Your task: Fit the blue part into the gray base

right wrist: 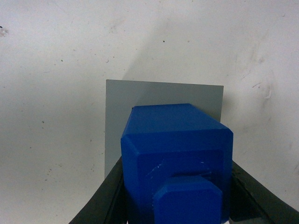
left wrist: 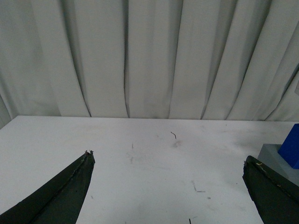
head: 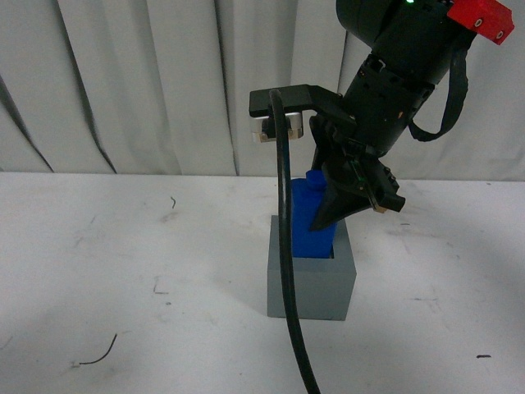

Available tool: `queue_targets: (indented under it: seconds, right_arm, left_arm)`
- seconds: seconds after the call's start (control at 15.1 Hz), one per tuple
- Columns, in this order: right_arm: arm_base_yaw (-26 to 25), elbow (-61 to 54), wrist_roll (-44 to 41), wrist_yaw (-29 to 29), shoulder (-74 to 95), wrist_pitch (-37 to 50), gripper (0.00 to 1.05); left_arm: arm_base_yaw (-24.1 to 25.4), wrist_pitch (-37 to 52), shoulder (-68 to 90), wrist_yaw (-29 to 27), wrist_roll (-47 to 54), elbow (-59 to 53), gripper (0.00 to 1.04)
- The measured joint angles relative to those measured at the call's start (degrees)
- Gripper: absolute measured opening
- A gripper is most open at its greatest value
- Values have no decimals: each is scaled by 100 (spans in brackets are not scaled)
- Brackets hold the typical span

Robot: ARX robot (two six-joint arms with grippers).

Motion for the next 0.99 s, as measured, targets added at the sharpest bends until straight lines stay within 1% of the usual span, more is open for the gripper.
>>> queue_targets:
  seconds: [0.53, 0.99]
  right_arm:
    - [-11, -350, -26, 184, -166, 321, 47]
    - [-42, -328, -59, 321, -177, 205, 47]
  left_arm:
    - [0, 0, 0, 2, 0, 0, 98]
    - [0, 0, 0, 0, 0, 0, 98]
